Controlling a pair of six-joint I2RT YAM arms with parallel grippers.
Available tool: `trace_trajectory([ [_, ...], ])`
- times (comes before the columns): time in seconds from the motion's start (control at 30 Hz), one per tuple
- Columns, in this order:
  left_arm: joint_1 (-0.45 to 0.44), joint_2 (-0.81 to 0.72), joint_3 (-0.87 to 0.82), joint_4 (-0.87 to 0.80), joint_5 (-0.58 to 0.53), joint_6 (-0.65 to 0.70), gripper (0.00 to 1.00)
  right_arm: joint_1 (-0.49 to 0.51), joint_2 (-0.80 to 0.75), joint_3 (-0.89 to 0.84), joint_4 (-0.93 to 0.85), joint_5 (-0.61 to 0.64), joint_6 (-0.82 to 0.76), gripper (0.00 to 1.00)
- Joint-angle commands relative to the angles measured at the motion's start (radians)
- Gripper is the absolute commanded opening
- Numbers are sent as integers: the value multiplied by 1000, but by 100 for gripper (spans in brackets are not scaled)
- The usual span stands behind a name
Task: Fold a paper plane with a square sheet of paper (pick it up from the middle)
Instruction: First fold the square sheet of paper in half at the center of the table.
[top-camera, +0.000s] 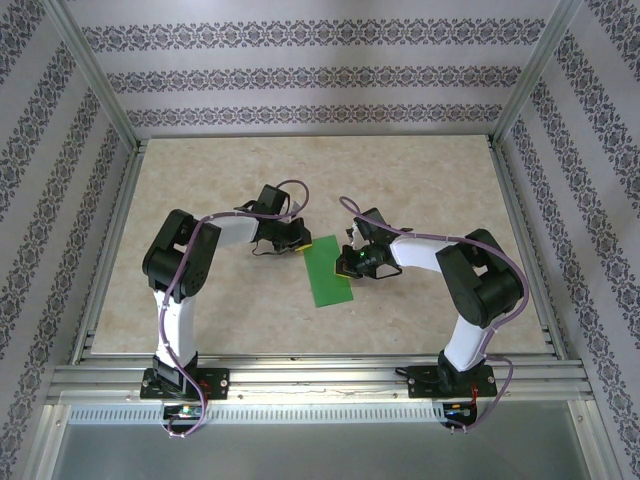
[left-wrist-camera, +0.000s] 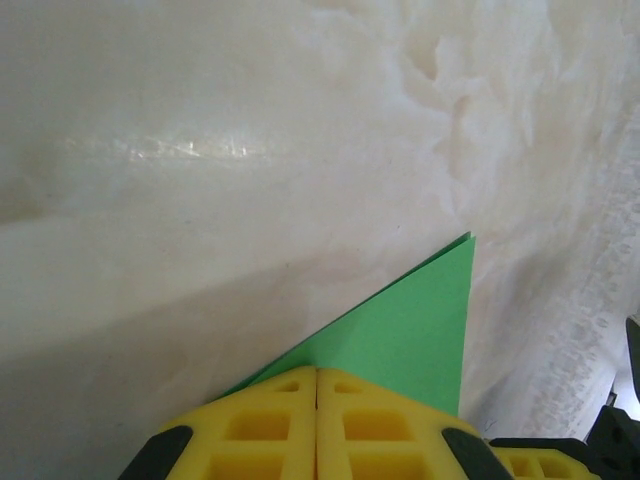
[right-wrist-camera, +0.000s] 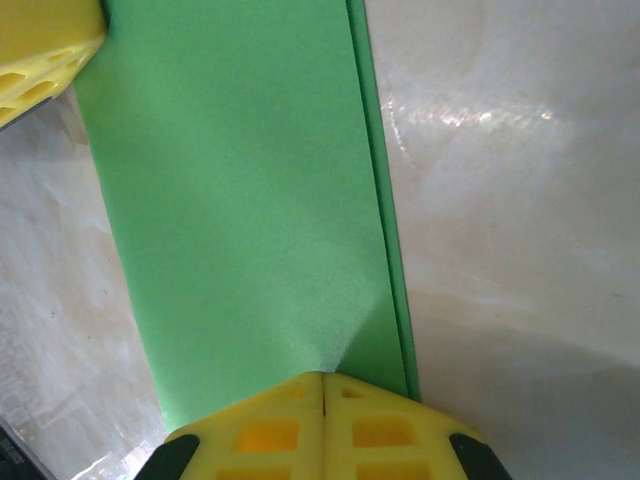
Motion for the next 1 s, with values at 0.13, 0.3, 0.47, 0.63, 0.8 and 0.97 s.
trace_trajectory([
  [0.13,48,5,-14,-27,-29,17,10,0,32,-46,-153,110,-9,0],
  [0.3,63,29,12,-10,-9,6,11,1,31,-46,-154,109,-9,0],
  [0.47,77,47,20,8,-14,-25,11,1,28,-46,-159,107,-15,0],
  [0.63,80,21,38,2,-9,-22,11,-2,27,-45,-159,106,-16,0],
  [0.8,80,-35,70,-50,-18,11,11,-1,26,-50,-151,106,-12,0],
  [0.97,75,-103,39,-15,19,-8,12,-1,27,-49,-149,103,-12,0],
])
